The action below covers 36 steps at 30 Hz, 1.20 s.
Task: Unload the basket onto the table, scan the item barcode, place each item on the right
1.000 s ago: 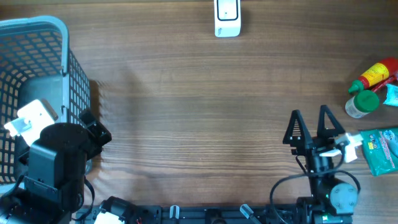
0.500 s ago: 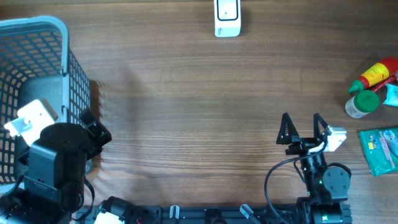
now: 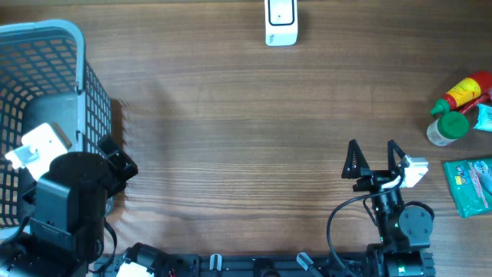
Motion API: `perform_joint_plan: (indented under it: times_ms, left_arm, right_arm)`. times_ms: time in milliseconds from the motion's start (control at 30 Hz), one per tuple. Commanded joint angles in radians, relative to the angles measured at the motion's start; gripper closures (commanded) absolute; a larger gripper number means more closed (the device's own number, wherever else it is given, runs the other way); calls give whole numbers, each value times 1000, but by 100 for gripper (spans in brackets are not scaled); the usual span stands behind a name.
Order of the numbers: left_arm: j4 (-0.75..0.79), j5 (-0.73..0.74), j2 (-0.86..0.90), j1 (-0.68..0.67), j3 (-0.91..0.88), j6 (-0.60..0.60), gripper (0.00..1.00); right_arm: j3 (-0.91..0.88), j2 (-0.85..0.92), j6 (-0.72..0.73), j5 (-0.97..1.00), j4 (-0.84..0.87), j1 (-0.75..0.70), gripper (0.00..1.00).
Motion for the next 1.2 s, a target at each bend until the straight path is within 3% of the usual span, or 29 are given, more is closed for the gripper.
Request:
perform_joint_plan:
  times_ms: [0,67,133,233,333,433,567,667,867,1067,1167]
  left_arm:
    - [113,19,-47,54,-15,13,0]
    - [262,58,-129,106,-92,59,0]
    - [480,179,-253,158,-224,209,0]
    - [766,410,-414,213,-409,335,0]
    - [1023,696,-569,253,-615,359,0]
    - [1135,879,-673,251,-834,347,0]
    - [1183,771,-761,251,-1120,270,0]
    - [1277,658,-843,259,-1310,284,0]
    - [1286,396,-842,267,-1426,313,0]
    - [1295,459,-842,287,-1444,464,0]
    - [1293,470,-841,286,-1444,467,0]
  right_arm:
    - [-1,-10,-13,11,2,4,0]
    - [-1,-10,-13,11,2,4,0]
    - [-1,-10,-13,11,2,4,0]
    - [-1,-10,-13,11,2,4,0]
    - [-1,-10,-13,11,2,4,0]
    - [-1,-10,-13,11,2,4,0]
    - [-1,-10,-13,11,2,4,0]
    - [-1,-10,-13,11,2,4,0]
    - [-1,-10,-13,11,2,4,0]
    - [-1,-10,-13,11,2,4,0]
    - [-1,-10,-13,11,2,4,0]
